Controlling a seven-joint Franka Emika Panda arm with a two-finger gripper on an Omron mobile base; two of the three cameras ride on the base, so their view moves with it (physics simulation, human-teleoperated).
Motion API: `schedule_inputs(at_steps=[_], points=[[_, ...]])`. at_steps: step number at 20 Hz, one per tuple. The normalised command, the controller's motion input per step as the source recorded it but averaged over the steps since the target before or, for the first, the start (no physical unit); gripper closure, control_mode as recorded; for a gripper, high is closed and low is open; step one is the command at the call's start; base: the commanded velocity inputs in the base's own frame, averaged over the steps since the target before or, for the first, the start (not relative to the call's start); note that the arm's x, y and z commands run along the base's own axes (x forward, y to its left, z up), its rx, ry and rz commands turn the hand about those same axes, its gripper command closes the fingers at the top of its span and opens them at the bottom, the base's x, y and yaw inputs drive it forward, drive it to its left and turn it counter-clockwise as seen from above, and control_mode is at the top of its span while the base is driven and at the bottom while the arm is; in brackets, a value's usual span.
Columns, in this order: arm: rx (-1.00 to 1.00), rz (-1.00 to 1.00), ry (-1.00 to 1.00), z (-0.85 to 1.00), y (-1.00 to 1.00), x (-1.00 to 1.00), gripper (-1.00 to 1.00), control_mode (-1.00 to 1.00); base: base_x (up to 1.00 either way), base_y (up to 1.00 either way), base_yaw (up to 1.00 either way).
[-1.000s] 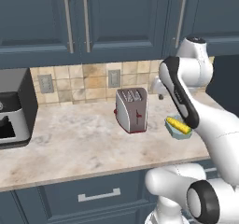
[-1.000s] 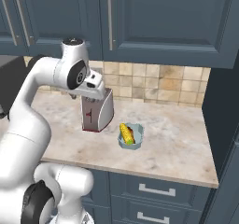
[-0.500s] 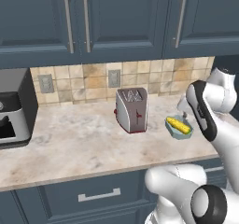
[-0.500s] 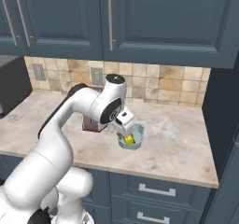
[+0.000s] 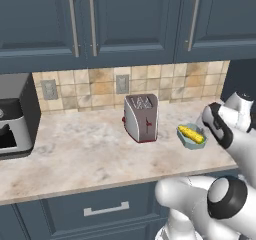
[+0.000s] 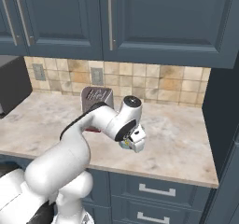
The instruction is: Place the tupperware on the second highest shelf of the fridge. Make space for the tupperware among the existing items by rearranging them on the shelves if needed. Close the fridge door when finished.
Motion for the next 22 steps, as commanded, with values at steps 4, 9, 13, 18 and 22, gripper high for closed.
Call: schedule_inputs(at_steps=[4,9,13,18,22], points=[[0.0,0.0,0.03,-0.51,-0.04,0.43,-1.0,-1.0,0.0,0.0,0.0],[0.0,0.0,0.09,-0.52,0.0,0.22,-1.0,-1.0,0.0,0.0,0.0],[0.0,-0.07,0.0,-0.21,0.0,0.37,-1.0,-1.0,0.0,0.0,0.0],[0.0,-0.11,0.01,-0.32,0.0,0.24,-1.0,-1.0,0.0,0.0,0.0],[0.0,-0.11,0.02,-0.31,0.0,0.13,-1.0,-1.0,0.0,0.0,0.0]])
